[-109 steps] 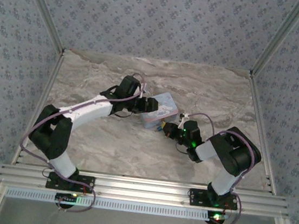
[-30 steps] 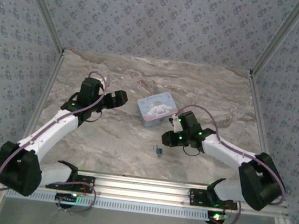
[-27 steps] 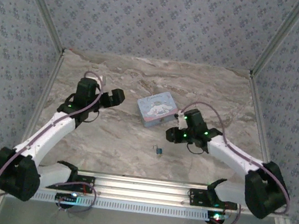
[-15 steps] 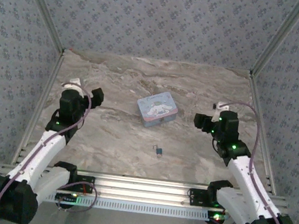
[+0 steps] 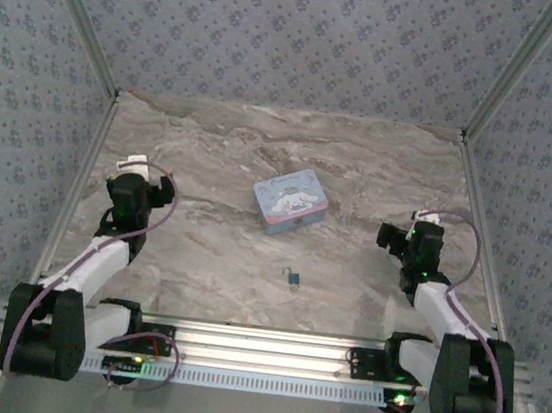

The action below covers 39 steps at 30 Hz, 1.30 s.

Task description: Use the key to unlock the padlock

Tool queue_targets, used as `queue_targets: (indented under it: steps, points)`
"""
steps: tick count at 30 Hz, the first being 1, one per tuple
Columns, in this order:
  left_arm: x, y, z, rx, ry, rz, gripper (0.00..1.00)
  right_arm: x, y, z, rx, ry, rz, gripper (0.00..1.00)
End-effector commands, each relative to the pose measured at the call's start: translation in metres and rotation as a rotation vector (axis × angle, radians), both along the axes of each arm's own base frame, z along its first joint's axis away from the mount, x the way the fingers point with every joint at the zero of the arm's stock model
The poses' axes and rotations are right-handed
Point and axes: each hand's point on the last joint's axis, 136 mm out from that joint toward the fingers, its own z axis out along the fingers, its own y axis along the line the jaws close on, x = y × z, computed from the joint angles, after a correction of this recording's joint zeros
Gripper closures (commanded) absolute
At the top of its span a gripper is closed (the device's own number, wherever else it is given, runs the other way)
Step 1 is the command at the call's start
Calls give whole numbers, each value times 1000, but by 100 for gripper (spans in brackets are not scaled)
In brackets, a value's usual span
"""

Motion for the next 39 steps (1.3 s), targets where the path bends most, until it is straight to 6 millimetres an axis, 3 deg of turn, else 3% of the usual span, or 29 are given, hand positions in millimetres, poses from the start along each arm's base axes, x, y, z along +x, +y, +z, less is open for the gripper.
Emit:
queue_targets:
  steps: [1, 10, 16, 19, 25, 30, 39]
  points:
    - [9, -1, 3, 35, -54, -40, 2, 27, 3, 22, -31, -134, 50, 0]
    - [20, -8, -22, 45, -53, -113, 2, 57, 15, 28, -102, -229, 169, 0]
    - [25, -18, -31, 28, -68, -181, 2, 64, 19, 3, -78, -238, 208, 0]
    - [28, -22, -36, 18, -77, -210, 2, 70, 11, 0, -61, -184, 170, 0]
    - [34, -22, -57, -11, -59, -234, 2, 70, 10, 0, -69, -178, 164, 0]
    - [47, -17, -62, -42, 21, -222, 2, 70, 11, -1, -74, -176, 164, 0]
    - [46, -11, -62, -55, 13, -198, 2, 70, 12, 0, -96, -176, 159, 0]
